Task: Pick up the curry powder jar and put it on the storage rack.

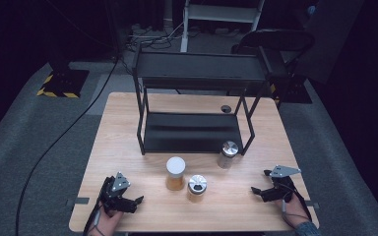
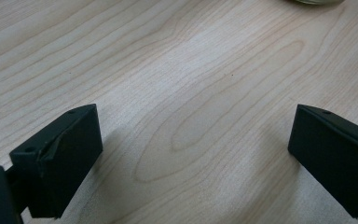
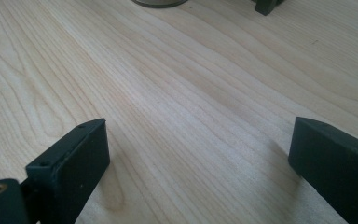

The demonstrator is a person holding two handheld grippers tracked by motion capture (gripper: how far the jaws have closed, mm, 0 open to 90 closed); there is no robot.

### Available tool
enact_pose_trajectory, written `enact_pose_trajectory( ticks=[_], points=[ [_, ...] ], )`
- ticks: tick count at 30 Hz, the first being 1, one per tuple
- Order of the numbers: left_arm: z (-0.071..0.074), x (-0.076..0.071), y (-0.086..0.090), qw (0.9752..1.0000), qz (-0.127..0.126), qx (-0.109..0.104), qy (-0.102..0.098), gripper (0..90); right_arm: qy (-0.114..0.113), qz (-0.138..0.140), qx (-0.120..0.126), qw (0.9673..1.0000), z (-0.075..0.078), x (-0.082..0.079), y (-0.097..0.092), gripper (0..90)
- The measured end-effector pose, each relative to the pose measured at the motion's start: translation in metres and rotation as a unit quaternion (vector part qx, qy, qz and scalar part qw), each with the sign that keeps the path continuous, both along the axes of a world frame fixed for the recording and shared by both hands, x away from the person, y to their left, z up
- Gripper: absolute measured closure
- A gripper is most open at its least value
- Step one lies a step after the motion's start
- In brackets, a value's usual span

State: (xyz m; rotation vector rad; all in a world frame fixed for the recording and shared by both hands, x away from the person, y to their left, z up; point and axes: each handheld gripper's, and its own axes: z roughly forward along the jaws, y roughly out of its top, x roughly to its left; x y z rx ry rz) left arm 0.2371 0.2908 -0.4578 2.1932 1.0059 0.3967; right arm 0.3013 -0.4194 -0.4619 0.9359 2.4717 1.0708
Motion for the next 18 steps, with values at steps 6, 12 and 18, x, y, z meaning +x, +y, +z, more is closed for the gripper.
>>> enact_pose_trajectory(
  ticks=[6, 12, 18],
  points=[
    [-0.0001, 0.0006, 0.0002, 1.0000, -0.002, 0.000, 0.001, 1.6, 0.000, 0.000, 0.000, 1.0000, 0.0000, -0.0001, 0.0001, 4.9],
    [0.0001, 0.0030, 0.0020, 1.0000, -0.010, 0.001, 0.000, 1.6, 0.000, 0.003, -0.001, 1.0000, 0.0004, 0.0012, -0.0010, 4.9],
    [0.0001, 0.0048, 0.0020, 1.0000, -0.007, -0.002, 0.002, 1.4, -0.002, -0.001, 0.001, 1.0000, -0.0003, -0.0017, -0.0022, 6.4]
  ],
)
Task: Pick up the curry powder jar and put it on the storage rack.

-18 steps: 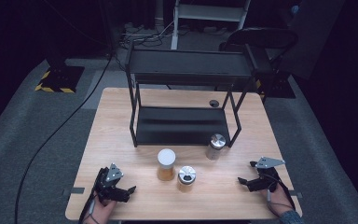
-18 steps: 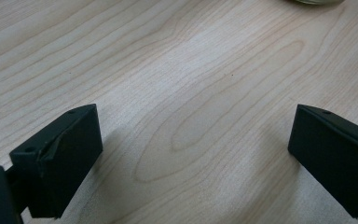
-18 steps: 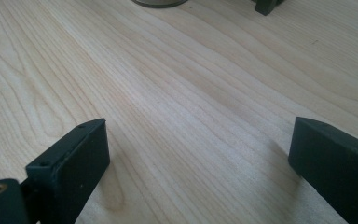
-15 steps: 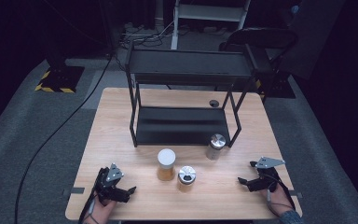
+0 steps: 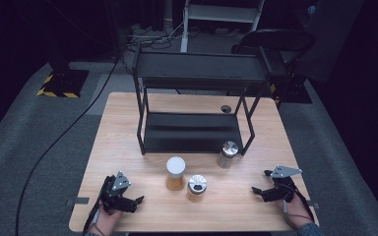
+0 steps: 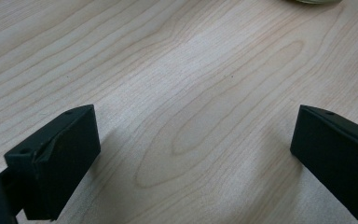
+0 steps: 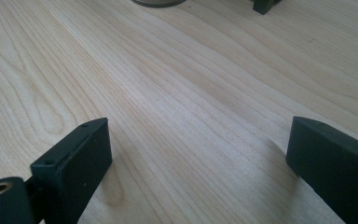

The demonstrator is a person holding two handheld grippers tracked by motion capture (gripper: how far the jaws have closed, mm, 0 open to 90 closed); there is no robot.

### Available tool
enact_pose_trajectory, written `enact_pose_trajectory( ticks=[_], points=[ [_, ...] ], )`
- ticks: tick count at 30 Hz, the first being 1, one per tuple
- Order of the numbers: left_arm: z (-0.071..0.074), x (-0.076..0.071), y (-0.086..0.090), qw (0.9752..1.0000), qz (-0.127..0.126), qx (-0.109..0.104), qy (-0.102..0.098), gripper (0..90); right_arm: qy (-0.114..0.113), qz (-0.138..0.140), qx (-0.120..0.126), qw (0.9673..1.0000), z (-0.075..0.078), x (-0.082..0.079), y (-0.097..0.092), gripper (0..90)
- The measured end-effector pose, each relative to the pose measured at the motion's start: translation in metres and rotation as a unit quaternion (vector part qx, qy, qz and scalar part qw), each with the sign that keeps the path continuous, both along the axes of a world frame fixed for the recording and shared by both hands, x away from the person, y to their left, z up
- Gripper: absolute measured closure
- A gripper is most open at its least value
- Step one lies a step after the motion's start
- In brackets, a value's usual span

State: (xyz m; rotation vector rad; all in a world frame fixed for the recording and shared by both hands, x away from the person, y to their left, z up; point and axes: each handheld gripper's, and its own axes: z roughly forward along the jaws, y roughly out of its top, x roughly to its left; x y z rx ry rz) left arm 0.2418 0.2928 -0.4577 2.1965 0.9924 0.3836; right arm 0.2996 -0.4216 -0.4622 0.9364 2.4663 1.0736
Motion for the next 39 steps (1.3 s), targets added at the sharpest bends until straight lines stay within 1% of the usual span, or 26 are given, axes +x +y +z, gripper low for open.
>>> enact_pose_trajectory(
  ticks=[2, 6, 7, 9, 13, 15, 17, 20, 23, 26, 30, 34, 37, 39],
  points=[
    [0.000, 0.001, 0.001, 1.0000, 0.000, -0.002, 0.001, 1.7, 0.000, 0.000, 0.000, 1.0000, 0.000, 0.000, 0.000, 6.4],
    [0.003, 0.002, 0.005, 0.9999, 0.002, -0.012, 0.008, 5.1, 0.000, 0.000, 0.000, 1.0000, 0.000, 0.000, 0.000, 6.4],
    [0.007, 0.001, 0.005, 0.9999, 0.000, -0.013, 0.004, 4.8, 0.000, 0.000, 0.000, 1.0000, 0.000, 0.000, 0.000, 6.3],
    [0.009, 0.000, 0.005, 0.9999, -0.001, -0.014, 0.001, 4.9, 0.000, 0.000, 0.000, 1.0000, 0.000, 0.000, 0.000, 6.4],
    [0.023, 0.002, 0.006, 0.9997, -0.014, -0.018, -0.001, 5.7, -0.001, -0.001, 0.000, 1.0000, 0.000, -0.001, 0.000, 6.4],
    [0.031, 0.003, 0.006, 0.9996, -0.022, -0.018, -0.007, 6.1, -0.001, -0.002, 0.000, 1.0000, 0.000, -0.001, 0.000, 6.4],
    [0.039, 0.003, 0.006, 0.9994, -0.025, -0.022, -0.011, 6.1, -0.001, -0.002, 0.000, 1.0000, 0.000, -0.001, 0.000, 6.4],
    [0.048, 0.004, 0.005, 0.9992, -0.029, -0.027, -0.011, 6.2, -0.001, -0.003, 0.000, 1.0000, 0.000, -0.001, 0.000, 6.4],
    [0.058, 0.005, 0.003, 0.9989, -0.037, -0.025, -0.014, 6.3, 0.000, -0.003, 0.000, 1.0000, 0.000, -0.001, 0.000, 6.4],
    [0.068, 0.006, -0.001, 0.9987, -0.046, -0.017, -0.013, 6.7, -0.001, -0.003, 0.000, 1.0000, 0.000, -0.001, 0.000, 6.4],
    [0.079, 0.006, -0.004, 0.9985, -0.049, -0.014, -0.017, 7.3, 0.000, -0.003, 0.000, 1.0000, 0.000, -0.001, 0.000, 6.4],
    [0.087, 0.004, -0.006, 0.9986, -0.045, -0.019, -0.021, 7.5, -0.001, -0.003, 0.000, 1.0000, 0.000, -0.001, 0.000, 6.4],
    [0.092, 0.005, -0.007, 0.9984, -0.048, -0.023, -0.021, 7.5, -0.001, -0.004, 0.000, 1.0000, 0.000, -0.001, 0.000, 6.4],
    [0.096, 0.006, -0.008, 0.9982, -0.052, -0.021, -0.024, 7.6, 0.000, -0.006, 0.001, 1.0000, 0.000, -0.001, 0.000, 6.5]
  ],
)
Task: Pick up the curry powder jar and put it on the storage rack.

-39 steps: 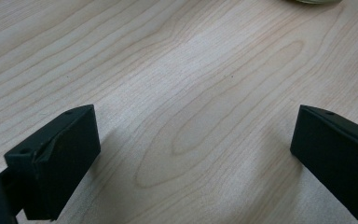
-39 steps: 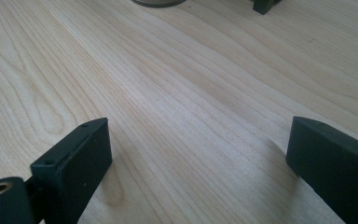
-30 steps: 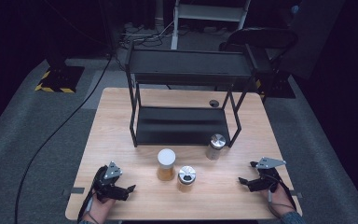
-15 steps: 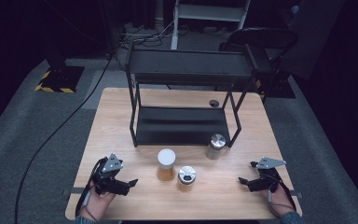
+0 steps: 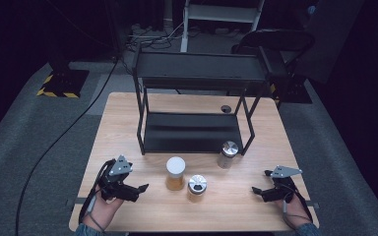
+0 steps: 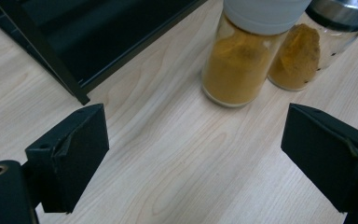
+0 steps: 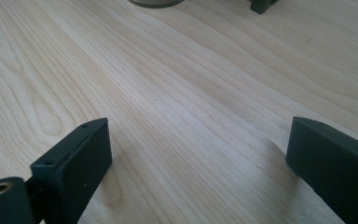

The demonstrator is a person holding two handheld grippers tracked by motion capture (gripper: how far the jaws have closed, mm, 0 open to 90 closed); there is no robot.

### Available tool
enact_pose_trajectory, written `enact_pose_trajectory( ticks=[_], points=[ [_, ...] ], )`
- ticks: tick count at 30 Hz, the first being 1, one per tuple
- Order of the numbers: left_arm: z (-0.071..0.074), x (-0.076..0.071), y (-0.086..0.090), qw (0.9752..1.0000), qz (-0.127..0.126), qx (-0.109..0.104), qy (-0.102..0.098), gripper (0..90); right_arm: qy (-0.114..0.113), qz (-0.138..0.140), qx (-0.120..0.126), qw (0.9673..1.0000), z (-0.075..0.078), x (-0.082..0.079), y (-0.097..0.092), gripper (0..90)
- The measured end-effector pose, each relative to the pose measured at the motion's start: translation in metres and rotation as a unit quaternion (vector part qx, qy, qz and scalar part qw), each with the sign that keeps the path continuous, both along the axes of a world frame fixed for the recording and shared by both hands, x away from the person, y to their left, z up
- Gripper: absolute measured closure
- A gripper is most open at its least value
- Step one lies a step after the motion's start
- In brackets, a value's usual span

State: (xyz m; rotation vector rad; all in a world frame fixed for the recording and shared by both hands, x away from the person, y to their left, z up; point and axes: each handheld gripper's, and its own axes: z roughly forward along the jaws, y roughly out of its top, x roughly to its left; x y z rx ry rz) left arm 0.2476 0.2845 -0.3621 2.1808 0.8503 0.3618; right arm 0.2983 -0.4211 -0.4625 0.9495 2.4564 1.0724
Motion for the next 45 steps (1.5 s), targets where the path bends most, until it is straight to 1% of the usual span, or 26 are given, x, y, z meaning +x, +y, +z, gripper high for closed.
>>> enact_pose_trajectory(
  ticks=[3, 5, 12, 18, 25, 30, 34, 45],
  points=[
    [0.001, 0.001, 0.001, 1.0000, -0.005, -0.007, -0.004, 7.7, 0.000, -0.001, 0.000, 1.0000, 0.000, 0.000, 0.000, 6.5],
    [0.000, 0.000, 0.002, 0.9999, -0.004, -0.012, -0.007, 7.7, 0.000, -0.002, 0.000, 1.0000, 0.000, 0.000, 0.000, 6.5],
    [0.005, 0.004, 0.003, 0.9998, -0.009, -0.016, -0.007, 7.7, 0.000, -0.002, 0.000, 1.0000, 0.000, 0.000, 0.000, 6.5],
    [0.009, 0.009, -0.001, 0.9997, -0.016, -0.016, -0.011, 7.8, 0.000, -0.004, 0.000, 1.0000, 0.000, 0.000, 0.000, 6.5],
    [0.012, 0.013, -0.006, 0.9993, -0.026, -0.024, -0.014, 7.8, 0.000, -0.008, 0.000, 1.0000, 0.000, -0.001, 0.001, 6.5],
    [0.016, 0.016, -0.008, 0.9990, -0.031, -0.029, -0.013, 7.7, 0.000, -0.009, 0.000, 1.0000, 0.000, -0.001, 0.001, 6.5],
    [0.018, 0.019, -0.011, 0.9986, -0.040, -0.034, -0.012, 7.8, 0.000, -0.009, 0.000, 1.0000, 0.000, -0.001, 0.001, 6.5],
    [0.019, 0.027, -0.021, 0.9977, -0.055, -0.039, -0.010, 7.8, 0.000, -0.009, 0.000, 1.0000, 0.000, -0.001, 0.001, 6.6]
  ],
)
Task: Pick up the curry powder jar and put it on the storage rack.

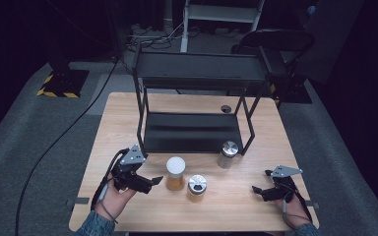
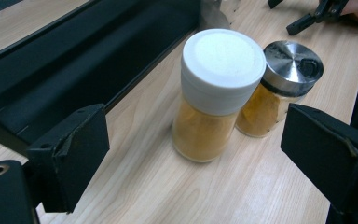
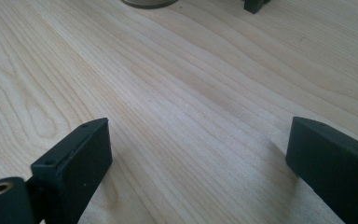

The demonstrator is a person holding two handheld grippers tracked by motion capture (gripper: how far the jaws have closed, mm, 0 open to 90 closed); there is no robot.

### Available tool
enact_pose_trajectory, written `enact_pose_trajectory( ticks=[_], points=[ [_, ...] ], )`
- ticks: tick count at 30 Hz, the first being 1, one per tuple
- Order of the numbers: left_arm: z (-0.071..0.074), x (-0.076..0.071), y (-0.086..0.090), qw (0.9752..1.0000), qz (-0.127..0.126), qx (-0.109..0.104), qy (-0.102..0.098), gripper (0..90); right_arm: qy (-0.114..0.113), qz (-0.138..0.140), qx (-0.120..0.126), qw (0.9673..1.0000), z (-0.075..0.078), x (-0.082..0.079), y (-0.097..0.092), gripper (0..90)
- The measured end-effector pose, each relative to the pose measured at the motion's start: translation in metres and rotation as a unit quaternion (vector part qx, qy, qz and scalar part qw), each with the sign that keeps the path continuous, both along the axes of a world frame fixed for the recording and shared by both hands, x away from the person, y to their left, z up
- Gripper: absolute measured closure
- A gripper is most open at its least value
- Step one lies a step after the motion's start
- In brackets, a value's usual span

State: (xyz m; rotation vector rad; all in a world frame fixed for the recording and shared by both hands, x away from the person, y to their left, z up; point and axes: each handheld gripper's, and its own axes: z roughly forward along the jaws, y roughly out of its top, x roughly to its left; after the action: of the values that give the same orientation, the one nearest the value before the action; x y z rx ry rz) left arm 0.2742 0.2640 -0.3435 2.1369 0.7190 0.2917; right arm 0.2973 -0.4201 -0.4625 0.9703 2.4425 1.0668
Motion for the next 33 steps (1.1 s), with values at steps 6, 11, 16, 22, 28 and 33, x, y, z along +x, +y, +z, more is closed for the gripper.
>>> enact_pose_trajectory(
  ticks=[6, 11, 16, 22, 28, 33],
  points=[
    [0.001, 0.004, -0.006, 1.0000, -0.007, 0.000, 0.000, 7.8, 0.000, 0.000, 0.000, 1.0000, 0.000, 0.000, 0.000, 6.5],
    [0.000, 0.009, -0.011, 0.9999, -0.013, 0.001, 0.001, 7.8, 0.000, 0.000, 0.000, 1.0000, 0.000, 0.000, 0.000, 6.5],
    [-0.001, 0.014, -0.016, 0.9998, -0.021, 0.000, 0.004, 7.8, 0.000, 0.000, 0.000, 1.0000, 0.000, 0.000, 0.000, 6.6],
    [-0.002, 0.021, -0.024, 0.9995, -0.032, -0.001, 0.006, 7.8, 0.000, -0.002, 0.000, 1.0000, 0.000, 0.000, 0.000, 6.6],
    [0.000, 0.028, -0.033, 0.9991, -0.042, -0.003, 0.009, 7.8, 0.000, -0.002, 0.000, 1.0000, 0.000, 0.000, 0.000, 6.6],
    [0.002, 0.033, -0.042, 0.9986, -0.052, 0.000, 0.009, 8.2, 0.000, -0.002, 0.000, 1.0000, 0.000, 0.000, 0.000, 6.6]
  ],
)
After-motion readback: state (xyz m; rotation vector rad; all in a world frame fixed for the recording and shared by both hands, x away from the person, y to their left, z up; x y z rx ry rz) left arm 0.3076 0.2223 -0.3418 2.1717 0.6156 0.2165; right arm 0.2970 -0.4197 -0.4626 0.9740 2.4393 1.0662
